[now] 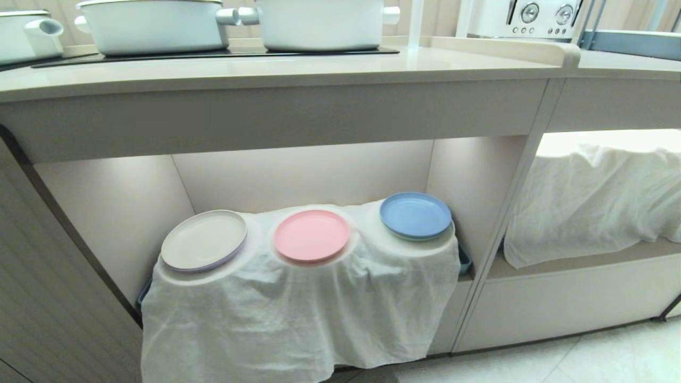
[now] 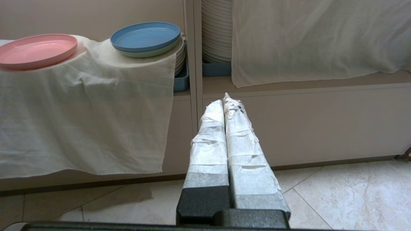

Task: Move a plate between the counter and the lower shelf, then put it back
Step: Pick up the plate in the cupboard

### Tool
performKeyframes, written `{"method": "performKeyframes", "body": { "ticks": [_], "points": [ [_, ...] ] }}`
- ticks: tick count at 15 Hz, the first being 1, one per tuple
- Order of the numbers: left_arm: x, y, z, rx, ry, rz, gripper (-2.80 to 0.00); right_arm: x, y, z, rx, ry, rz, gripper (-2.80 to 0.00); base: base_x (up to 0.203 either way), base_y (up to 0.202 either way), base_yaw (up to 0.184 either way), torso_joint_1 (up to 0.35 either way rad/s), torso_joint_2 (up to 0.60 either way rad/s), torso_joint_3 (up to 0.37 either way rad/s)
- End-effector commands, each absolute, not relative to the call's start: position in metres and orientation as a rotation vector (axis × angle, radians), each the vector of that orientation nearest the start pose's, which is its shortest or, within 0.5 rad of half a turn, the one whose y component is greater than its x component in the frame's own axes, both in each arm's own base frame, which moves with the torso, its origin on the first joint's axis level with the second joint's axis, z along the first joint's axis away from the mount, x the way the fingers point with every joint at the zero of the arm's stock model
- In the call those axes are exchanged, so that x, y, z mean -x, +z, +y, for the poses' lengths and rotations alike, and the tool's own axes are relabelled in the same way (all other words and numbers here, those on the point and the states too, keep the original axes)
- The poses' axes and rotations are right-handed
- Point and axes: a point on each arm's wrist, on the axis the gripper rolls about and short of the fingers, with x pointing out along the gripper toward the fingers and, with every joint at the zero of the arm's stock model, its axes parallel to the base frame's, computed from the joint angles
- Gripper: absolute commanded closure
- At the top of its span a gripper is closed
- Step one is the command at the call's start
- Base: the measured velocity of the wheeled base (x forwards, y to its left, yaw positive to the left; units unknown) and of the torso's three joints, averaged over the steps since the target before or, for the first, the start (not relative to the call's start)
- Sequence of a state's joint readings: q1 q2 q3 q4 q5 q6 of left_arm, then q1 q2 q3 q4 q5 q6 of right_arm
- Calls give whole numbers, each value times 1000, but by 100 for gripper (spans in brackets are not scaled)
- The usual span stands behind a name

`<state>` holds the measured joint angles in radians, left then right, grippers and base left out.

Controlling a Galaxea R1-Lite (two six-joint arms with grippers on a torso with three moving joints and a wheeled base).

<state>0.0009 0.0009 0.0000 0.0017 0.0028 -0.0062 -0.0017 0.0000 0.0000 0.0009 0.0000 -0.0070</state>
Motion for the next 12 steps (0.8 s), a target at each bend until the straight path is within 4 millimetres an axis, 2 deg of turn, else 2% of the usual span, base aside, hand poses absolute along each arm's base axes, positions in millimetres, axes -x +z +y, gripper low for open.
{"method": "performKeyframes", "body": {
  "ticks": [1, 12],
  "points": [
    [23, 75, 0, 6, 5, 3, 0, 23, 75, 0, 8, -2, 2, 0, 0, 0, 0, 0, 0, 0],
    [23, 75, 0, 5, 6, 3, 0, 23, 75, 0, 8, -2, 2, 0, 0, 0, 0, 0, 0, 0]
  ]
}}
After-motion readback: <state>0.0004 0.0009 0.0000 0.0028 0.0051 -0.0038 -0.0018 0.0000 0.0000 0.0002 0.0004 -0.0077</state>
